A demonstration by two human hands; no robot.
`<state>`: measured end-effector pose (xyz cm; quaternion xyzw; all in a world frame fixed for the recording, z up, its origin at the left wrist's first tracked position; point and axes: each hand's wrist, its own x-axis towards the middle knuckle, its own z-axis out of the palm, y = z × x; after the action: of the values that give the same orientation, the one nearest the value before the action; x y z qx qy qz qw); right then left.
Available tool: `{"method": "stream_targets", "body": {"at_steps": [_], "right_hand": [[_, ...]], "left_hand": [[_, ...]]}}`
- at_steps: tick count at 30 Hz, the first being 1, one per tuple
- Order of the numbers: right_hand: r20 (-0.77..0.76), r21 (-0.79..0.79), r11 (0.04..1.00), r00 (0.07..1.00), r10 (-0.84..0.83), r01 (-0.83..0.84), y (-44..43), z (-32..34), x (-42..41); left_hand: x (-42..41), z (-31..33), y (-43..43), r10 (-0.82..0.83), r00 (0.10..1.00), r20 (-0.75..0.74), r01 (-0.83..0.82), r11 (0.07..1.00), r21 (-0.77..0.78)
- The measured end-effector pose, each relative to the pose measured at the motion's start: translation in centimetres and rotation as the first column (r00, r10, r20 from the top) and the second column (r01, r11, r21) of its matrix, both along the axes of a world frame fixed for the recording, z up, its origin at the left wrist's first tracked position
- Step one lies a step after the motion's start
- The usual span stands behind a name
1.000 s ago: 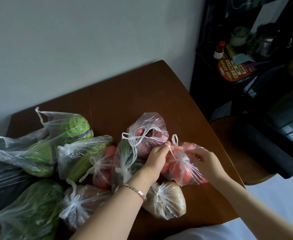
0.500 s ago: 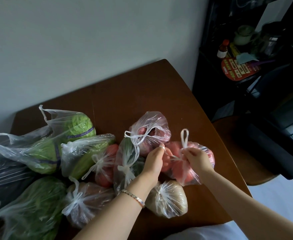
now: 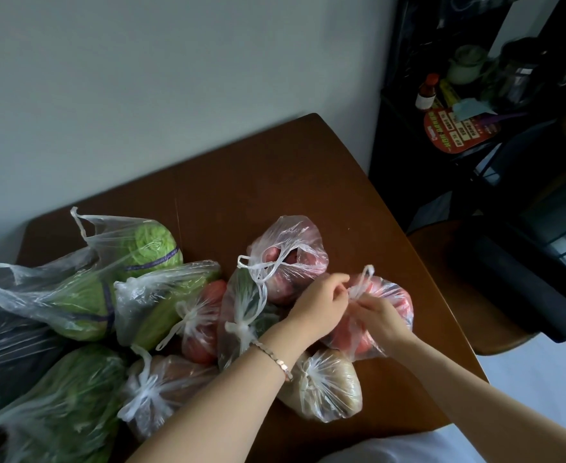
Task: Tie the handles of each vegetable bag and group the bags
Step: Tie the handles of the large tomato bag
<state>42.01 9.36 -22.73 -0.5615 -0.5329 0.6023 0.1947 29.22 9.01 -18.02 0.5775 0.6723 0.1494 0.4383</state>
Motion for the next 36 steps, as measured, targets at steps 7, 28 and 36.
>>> {"method": "stream_targets", "body": {"at_steps": [7, 28, 36], "right_hand": [[-0.029, -0.088, 0.988, 0.991, -0.132, 0.129, -0.1, 0.5, 0.9], [0.059, 0.071, 0.950, 0.950, -0.307, 0.303, 0.5, 0.3, 0.3], [0.378, 0.358, 0.889, 0.915, 0.142, -0.286, -0.2, 0.8, 1.1]], "left_hand": [[-0.5, -2.3, -1.2, 0.006, 0.995, -0.105, 0.011, 0.988, 0.157], [-0.1, -2.2, 0.1, -0.050, 0.988, -0.143, 0.048, 0.999, -0.014], [-0.2, -2.1, 0.5, 0.039, 0.997, -0.066, -0.048, 0.989, -0.140]]}}
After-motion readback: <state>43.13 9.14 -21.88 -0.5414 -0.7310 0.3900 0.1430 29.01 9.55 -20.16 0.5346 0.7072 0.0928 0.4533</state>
